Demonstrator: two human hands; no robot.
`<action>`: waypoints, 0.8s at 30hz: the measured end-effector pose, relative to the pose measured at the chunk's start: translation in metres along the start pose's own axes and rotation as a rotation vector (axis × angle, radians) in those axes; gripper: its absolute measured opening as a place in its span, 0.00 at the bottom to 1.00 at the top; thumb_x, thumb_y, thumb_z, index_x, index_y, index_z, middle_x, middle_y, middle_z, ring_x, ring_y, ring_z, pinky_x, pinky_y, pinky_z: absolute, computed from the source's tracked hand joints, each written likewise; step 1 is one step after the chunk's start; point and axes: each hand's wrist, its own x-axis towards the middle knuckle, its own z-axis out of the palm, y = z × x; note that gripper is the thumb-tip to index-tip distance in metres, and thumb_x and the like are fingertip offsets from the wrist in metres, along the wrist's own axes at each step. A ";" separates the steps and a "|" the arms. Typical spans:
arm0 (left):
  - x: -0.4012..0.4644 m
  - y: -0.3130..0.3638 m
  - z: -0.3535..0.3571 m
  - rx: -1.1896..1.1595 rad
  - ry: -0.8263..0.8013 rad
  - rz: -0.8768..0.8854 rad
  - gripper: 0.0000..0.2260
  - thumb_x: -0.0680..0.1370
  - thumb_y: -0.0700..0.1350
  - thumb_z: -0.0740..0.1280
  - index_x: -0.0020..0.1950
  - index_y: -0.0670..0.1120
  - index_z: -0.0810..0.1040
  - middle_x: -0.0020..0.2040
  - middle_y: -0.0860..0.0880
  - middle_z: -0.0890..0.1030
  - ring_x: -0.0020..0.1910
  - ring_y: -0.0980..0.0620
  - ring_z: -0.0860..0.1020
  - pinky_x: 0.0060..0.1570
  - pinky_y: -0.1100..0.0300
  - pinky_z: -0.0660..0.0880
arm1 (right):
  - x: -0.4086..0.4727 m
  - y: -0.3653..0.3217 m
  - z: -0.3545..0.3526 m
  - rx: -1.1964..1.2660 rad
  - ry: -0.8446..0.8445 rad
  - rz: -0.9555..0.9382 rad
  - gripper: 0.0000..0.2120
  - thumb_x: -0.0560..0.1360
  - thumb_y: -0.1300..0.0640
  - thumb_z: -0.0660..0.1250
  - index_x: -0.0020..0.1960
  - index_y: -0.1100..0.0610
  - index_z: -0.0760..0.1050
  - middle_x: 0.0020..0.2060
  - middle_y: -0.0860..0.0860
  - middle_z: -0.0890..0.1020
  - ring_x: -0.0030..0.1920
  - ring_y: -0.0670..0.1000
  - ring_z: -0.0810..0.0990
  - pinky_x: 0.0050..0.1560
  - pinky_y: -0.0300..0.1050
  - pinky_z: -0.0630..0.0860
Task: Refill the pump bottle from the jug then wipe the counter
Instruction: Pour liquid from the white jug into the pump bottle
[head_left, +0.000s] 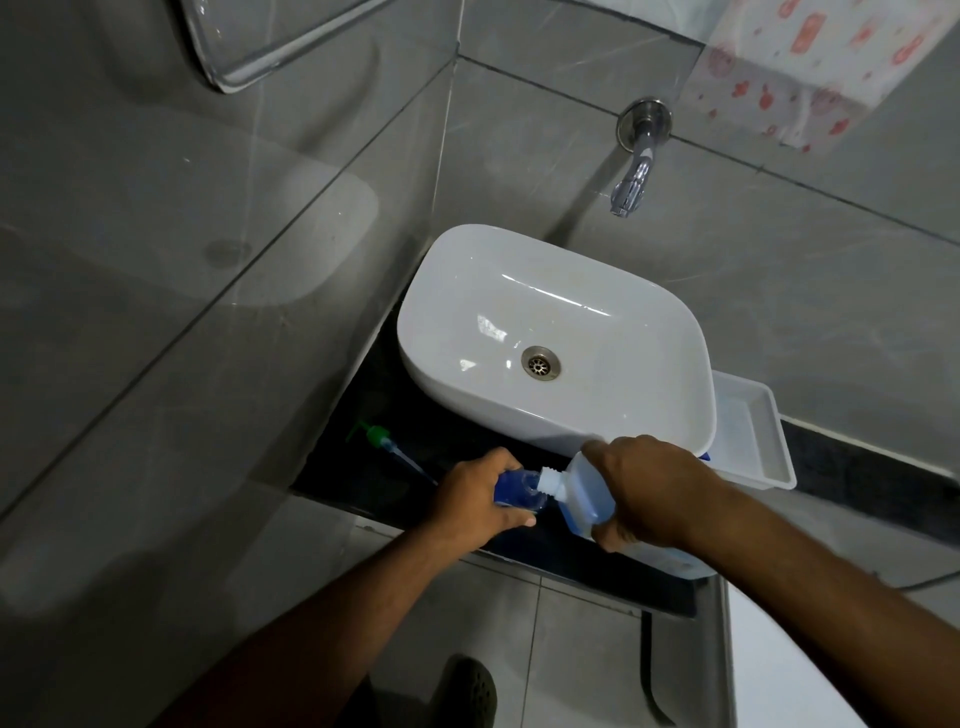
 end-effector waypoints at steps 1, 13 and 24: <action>0.000 0.000 0.000 -0.002 -0.001 0.000 0.23 0.62 0.51 0.81 0.48 0.59 0.72 0.47 0.57 0.80 0.45 0.61 0.79 0.44 0.64 0.79 | 0.000 0.001 0.001 0.010 0.004 -0.002 0.34 0.60 0.48 0.78 0.63 0.52 0.69 0.54 0.51 0.80 0.52 0.53 0.79 0.50 0.42 0.73; 0.001 0.000 -0.001 -0.018 0.010 0.002 0.22 0.61 0.49 0.82 0.46 0.59 0.73 0.43 0.58 0.81 0.42 0.63 0.79 0.41 0.68 0.78 | -0.008 0.018 0.040 0.331 0.106 -0.040 0.31 0.63 0.44 0.76 0.62 0.50 0.70 0.54 0.48 0.79 0.53 0.48 0.77 0.51 0.37 0.71; 0.000 0.005 -0.002 0.011 0.017 0.006 0.21 0.61 0.47 0.82 0.46 0.56 0.74 0.42 0.57 0.81 0.40 0.61 0.80 0.37 0.69 0.78 | -0.016 0.015 0.052 0.358 0.193 -0.027 0.37 0.67 0.38 0.71 0.70 0.50 0.62 0.60 0.49 0.77 0.60 0.50 0.75 0.60 0.42 0.71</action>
